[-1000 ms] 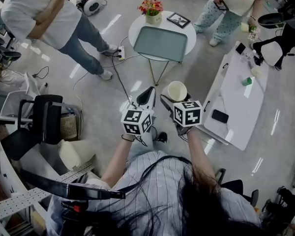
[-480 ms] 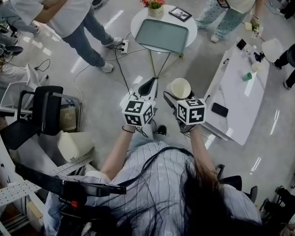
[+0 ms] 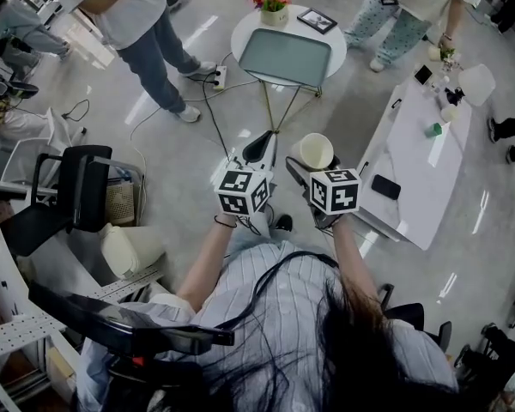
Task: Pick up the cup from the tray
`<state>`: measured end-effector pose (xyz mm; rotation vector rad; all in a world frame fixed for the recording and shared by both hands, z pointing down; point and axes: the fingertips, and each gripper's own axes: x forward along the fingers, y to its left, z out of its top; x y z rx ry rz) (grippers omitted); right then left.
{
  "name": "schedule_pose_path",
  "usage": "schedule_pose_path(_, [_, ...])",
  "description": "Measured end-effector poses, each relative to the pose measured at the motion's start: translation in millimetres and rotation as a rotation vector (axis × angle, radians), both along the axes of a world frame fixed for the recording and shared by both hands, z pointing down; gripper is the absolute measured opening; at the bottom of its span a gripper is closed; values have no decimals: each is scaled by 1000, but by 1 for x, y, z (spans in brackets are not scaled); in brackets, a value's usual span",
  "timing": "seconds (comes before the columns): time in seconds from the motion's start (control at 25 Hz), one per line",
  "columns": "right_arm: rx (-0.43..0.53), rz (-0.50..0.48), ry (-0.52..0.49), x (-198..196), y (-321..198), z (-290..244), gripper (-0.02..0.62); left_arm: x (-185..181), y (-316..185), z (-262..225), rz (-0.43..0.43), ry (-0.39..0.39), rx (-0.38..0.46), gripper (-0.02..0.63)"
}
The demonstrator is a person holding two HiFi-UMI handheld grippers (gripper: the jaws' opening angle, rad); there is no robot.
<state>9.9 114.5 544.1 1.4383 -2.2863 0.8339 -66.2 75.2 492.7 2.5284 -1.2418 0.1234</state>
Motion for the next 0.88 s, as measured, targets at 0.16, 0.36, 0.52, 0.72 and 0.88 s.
schedule_pose_path(0.16, [1, -10, 10, -2, 1, 0, 412, 0, -1, -4, -3, 6, 10, 23])
schedule_pose_path(0.36, [0, -16, 14, 2, 2, 0, 411, 5, 0, -3, -4, 13, 9, 23])
schedule_pose_path(0.52, [-1, -17, 12, 4, -1, 0, 412, 7, -2, -2, -10, 17, 1, 23])
schedule_pose_path(0.72, [-14, -10, -1, 10, -3, 5, 412, 8, -4, 4, -23, 18, -10, 23])
schedule_pose_path(0.88, [-21, 28, -4, 35, -3, 6, 412, 29, -8, 11, -4, 26, -26, 23])
